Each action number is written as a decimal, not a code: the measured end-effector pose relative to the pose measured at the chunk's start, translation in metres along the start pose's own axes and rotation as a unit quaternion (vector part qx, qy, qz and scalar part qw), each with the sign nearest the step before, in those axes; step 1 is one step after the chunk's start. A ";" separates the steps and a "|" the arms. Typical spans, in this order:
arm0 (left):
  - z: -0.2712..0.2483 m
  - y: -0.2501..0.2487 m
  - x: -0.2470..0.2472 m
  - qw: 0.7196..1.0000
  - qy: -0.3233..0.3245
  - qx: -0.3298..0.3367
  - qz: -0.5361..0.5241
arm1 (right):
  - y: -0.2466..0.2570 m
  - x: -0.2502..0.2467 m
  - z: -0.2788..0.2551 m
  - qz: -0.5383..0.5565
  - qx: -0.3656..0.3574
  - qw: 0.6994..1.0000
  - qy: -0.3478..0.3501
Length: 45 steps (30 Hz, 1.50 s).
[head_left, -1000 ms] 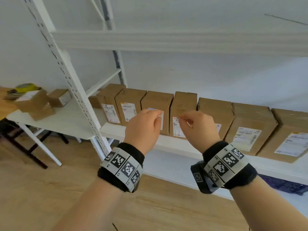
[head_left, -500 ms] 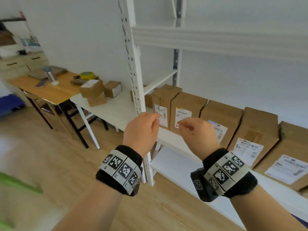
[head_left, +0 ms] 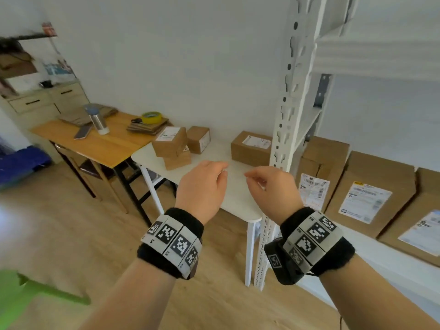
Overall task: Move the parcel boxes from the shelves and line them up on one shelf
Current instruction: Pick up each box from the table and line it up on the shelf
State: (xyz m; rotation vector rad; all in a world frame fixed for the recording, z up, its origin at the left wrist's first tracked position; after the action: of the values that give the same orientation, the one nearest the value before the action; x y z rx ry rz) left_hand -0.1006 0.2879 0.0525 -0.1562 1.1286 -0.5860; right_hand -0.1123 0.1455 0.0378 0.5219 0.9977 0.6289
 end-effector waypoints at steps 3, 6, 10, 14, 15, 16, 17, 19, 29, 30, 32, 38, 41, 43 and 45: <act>0.022 0.030 0.007 1.000 0.010 -0.005 -0.018 | 0.002 0.028 0.025 -0.017 0.007 1.000 0.010; 0.052 0.054 0.020 1.000 0.017 -0.001 -0.027 | -0.007 0.049 0.052 -0.026 0.017 1.000 0.002; 0.103 0.084 0.042 0.999 0.026 0.010 -0.028 | -0.031 0.080 0.098 -0.019 0.052 0.998 -0.014; 0.162 0.109 0.070 0.998 0.052 0.024 -0.012 | -0.055 0.107 0.148 -0.014 0.081 0.996 -0.034; 0.176 0.113 0.077 0.998 0.063 0.028 -0.008 | -0.062 0.113 0.159 -0.017 0.095 0.995 -0.034; 0.190 0.118 0.084 0.997 0.072 0.030 -0.009 | -0.070 0.119 0.170 -0.021 0.113 0.993 -0.031; 0.204 0.122 0.092 0.996 0.078 0.031 -0.011 | -0.078 0.124 0.181 -0.026 0.128 0.991 -0.026; 0.228 0.130 0.108 0.995 0.091 0.034 -0.019 | -0.091 0.132 0.200 -0.043 0.152 0.987 -0.022; 0.314 0.165 0.219 0.968 0.235 0.035 -0.076 | -0.189 0.170 0.241 -0.107 0.370 0.922 -0.044; 0.321 0.168 0.231 0.964 0.251 0.035 -0.075 | -0.202 0.174 0.244 -0.109 0.387 0.914 -0.049; 0.333 0.174 0.255 0.954 0.287 0.028 -0.079 | -0.229 0.180 0.248 -0.118 0.420 0.897 -0.069; 0.358 0.196 0.329 0.915 0.386 -0.057 -0.104 | -0.305 0.195 0.255 -0.111 0.519 0.843 -0.088; 0.366 0.203 0.359 0.906 0.409 -0.064 -0.093 | -0.339 0.203 0.253 -0.153 0.517 0.839 -0.073; 0.365 0.204 0.373 0.899 0.422 -0.061 -0.096 | -0.351 0.208 0.251 -0.172 0.506 0.841 -0.080; 0.364 0.205 0.381 0.897 0.426 -0.065 -0.101 | -0.342 0.208 0.254 -0.168 0.496 0.847 -0.094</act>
State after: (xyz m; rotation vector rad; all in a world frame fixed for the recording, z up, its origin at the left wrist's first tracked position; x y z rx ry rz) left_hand 0.4077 0.2018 -0.1783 -0.1337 2.0268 -0.7945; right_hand 0.2776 0.0177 -0.1987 1.2538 1.1464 -0.3167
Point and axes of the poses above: each hand's wrist, its own z-axis towards the middle knuckle, its own x-axis out of the palm, y = z × x, the point moved 8 cm from there along z, towards the middle knuckle, and after that the axes turned 7 degrees about -y, right-handed, at the moved point
